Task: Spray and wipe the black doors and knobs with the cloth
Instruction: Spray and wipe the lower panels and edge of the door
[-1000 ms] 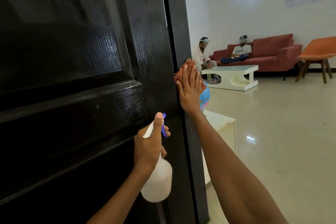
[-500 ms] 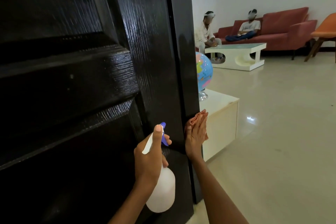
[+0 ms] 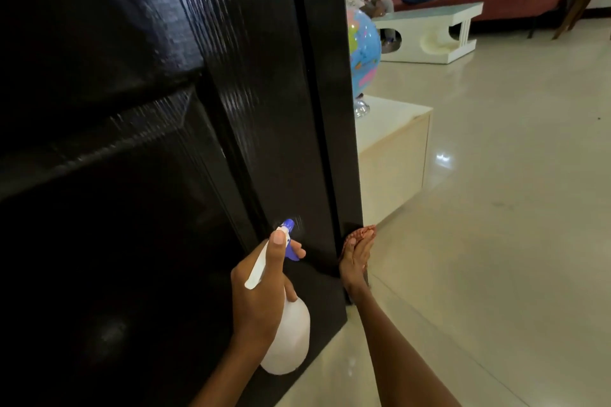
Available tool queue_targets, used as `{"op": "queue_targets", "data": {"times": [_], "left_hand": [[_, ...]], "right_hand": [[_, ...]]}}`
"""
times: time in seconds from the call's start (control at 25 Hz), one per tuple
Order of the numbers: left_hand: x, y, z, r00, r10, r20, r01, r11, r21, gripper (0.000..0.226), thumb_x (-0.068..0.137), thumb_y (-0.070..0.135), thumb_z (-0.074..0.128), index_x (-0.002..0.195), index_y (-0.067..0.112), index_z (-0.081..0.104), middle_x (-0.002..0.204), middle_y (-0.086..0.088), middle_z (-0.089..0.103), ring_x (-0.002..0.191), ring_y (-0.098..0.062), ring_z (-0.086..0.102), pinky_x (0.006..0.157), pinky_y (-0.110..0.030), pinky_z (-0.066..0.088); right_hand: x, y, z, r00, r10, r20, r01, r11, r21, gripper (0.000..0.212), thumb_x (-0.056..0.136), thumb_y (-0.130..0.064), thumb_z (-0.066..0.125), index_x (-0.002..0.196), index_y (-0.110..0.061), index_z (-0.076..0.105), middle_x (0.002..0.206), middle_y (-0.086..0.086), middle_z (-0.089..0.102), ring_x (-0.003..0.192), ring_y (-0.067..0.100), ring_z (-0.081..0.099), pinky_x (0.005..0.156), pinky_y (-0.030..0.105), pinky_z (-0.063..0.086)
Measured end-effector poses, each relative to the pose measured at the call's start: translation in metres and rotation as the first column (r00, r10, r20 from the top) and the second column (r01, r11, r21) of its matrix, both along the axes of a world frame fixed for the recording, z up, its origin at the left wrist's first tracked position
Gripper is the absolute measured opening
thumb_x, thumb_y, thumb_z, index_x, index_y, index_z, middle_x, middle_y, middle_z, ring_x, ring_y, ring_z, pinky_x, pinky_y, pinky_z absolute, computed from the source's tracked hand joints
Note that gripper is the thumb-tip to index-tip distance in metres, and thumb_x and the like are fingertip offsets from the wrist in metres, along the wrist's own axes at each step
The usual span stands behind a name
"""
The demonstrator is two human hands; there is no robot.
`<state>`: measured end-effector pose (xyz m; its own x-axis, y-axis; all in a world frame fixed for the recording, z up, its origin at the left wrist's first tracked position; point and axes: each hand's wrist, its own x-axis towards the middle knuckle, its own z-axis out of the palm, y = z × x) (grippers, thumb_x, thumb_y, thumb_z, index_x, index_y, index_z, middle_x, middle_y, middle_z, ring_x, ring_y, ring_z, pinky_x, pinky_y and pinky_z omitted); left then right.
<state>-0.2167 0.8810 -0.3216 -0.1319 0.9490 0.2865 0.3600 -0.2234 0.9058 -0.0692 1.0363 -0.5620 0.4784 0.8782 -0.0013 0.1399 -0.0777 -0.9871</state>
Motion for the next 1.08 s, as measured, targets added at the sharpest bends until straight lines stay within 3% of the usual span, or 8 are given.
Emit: {"op": "queue_targets", "data": {"times": [0.32,0.4,0.48,0.6,0.64,0.72,0.88,1.08], "left_hand": [[-0.019,0.001,-0.069,0.999,0.019,-0.026,-0.022,0.992,-0.127,0.051,0.083,0.065,0.036,0.082,0.028,0.070,0.059,-0.005,0.067,0.046,-0.019,0.060,0.054,-0.020,0.053],[-0.023,-0.001,-0.079,1.000,0.022,-0.020,-0.025,0.991,-0.130,0.051,0.085,0.065,0.035,0.082,0.028,0.070,0.063,-0.005,0.068,0.046,-0.022,0.060,0.052,-0.021,0.053],[-0.026,-0.007,-0.085,0.998,0.058,0.001,-0.057,0.986,-0.158,0.052,0.087,0.062,0.035,0.083,0.026,0.071,0.055,-0.010,0.064,0.043,-0.018,0.057,0.051,-0.018,0.050],[-0.026,-0.020,-0.087,0.991,0.108,0.073,-0.092,0.975,-0.200,0.060,0.083,0.065,0.034,0.085,0.019,0.073,0.059,-0.005,0.068,0.044,-0.022,0.057,0.053,-0.029,0.051],[-0.028,-0.024,-0.086,0.988,0.121,0.095,-0.099,0.973,-0.211,0.060,0.082,0.065,0.035,0.085,0.018,0.072,0.064,-0.001,0.070,0.046,-0.027,0.057,0.053,-0.034,0.051],[-0.034,-0.032,-0.082,0.984,0.136,0.114,-0.108,0.969,-0.220,0.056,0.086,0.063,0.036,0.083,0.020,0.072,0.068,-0.001,0.072,0.047,-0.032,0.057,0.057,-0.040,0.052],[-0.045,-0.053,-0.074,0.982,0.151,0.117,-0.120,0.964,-0.239,0.051,0.089,0.063,0.038,0.079,0.027,0.072,0.065,-0.013,0.067,0.045,-0.026,0.056,0.060,-0.040,0.052],[-0.066,-0.093,-0.071,0.978,0.167,0.125,-0.132,0.960,-0.246,0.056,0.088,0.064,0.036,0.084,0.021,0.071,0.065,-0.004,0.069,0.044,-0.022,0.056,0.055,-0.028,0.050]], "right_hand": [[-0.012,-0.004,-0.085,0.922,-0.112,-0.370,0.033,0.976,-0.213,0.076,0.104,-0.061,0.015,0.157,-0.029,-0.029,0.170,-0.002,-0.027,0.159,0.025,-0.012,0.129,0.052,0.001],[-0.010,-0.009,-0.109,0.849,-0.149,-0.508,-0.010,0.955,-0.296,0.069,0.106,-0.063,0.018,0.163,-0.034,-0.008,0.173,0.002,0.002,0.157,0.026,0.015,0.128,0.046,0.014],[-0.001,-0.015,-0.125,0.778,-0.185,-0.601,-0.053,0.933,-0.355,0.049,0.111,-0.049,0.027,0.154,-0.027,0.032,0.155,0.008,0.045,0.136,0.025,0.050,0.118,0.040,0.035],[0.022,-0.022,-0.108,0.708,-0.293,-0.642,-0.030,0.896,-0.443,0.027,0.109,-0.023,0.047,0.131,-0.010,0.057,0.120,0.013,0.065,0.103,0.027,0.066,0.082,0.034,0.062],[0.031,-0.028,-0.097,0.709,-0.297,-0.640,-0.028,0.894,-0.447,0.020,0.108,-0.018,0.048,0.120,-0.007,0.061,0.109,0.012,0.065,0.092,0.025,0.066,0.071,0.031,0.062],[0.045,-0.050,-0.075,0.756,-0.299,-0.582,0.027,0.903,-0.429,0.027,0.109,-0.021,0.043,0.106,-0.007,0.065,0.101,0.013,0.067,0.084,0.023,0.064,0.078,0.036,0.059],[0.058,-0.109,-0.048,0.790,-0.317,-0.524,0.158,0.932,-0.326,0.033,0.107,-0.031,0.043,0.112,-0.008,0.067,0.097,0.014,0.070,0.085,0.026,0.064,0.075,0.038,0.052],[0.030,-0.159,-0.028,0.789,-0.185,-0.586,0.081,0.977,-0.199,0.046,0.107,-0.038,0.037,0.121,-0.008,0.069,0.106,0.019,0.076,0.093,0.034,0.069,0.082,0.044,0.053]]}}
